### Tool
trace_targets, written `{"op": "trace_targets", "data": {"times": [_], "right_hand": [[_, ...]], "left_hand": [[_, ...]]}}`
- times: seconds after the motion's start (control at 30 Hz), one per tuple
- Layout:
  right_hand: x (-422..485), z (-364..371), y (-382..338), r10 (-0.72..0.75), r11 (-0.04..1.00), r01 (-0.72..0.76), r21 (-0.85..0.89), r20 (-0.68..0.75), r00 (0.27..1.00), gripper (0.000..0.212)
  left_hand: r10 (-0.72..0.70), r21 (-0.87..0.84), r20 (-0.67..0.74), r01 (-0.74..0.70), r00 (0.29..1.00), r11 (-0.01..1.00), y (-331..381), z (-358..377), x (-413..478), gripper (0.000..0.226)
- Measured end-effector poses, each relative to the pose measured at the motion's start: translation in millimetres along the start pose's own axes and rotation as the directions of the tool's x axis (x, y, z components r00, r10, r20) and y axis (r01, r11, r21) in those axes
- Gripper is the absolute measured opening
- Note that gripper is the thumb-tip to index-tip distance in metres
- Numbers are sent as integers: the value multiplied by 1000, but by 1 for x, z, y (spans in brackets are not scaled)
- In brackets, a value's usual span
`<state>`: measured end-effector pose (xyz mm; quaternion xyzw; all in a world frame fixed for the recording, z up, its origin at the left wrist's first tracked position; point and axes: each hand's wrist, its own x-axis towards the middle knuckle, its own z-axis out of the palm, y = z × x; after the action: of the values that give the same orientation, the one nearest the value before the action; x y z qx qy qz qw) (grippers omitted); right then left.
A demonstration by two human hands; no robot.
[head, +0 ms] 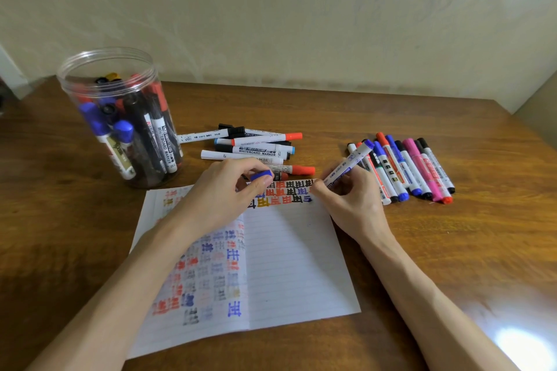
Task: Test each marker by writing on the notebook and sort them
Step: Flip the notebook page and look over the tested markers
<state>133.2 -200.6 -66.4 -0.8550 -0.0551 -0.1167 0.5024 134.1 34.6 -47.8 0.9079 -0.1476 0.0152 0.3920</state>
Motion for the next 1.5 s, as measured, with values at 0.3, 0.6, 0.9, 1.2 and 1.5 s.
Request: {"op": "trace_targets", "data": {"times": [0.3,0.6,0.9,1.2,1.5], "right_hand": [[0,-2,-2,58,997,-55,49,-56,997,10],[2,-1,1,20,999,-20,25,-29,999,12],[1,0,-1,-10,1000,9,-12,-8,1000,17],[1,-2,-3,62,998,-61,28,-33,998,10],[1,0,-2,35,999,-35,-19,-20,999,13]], "left_hand": [[-4,-3,-1,4,1000,1000,-1,1,1,24],[1,6,-2,-1,1000,1000,0,0,0,25],[7,11,-3,-7,1000,1000,-1,0,1,25],[0,20,5,0,1000,1000,1,0,0,26],[7,18,12,-7,1000,1000,2,-1,0,27]]}}
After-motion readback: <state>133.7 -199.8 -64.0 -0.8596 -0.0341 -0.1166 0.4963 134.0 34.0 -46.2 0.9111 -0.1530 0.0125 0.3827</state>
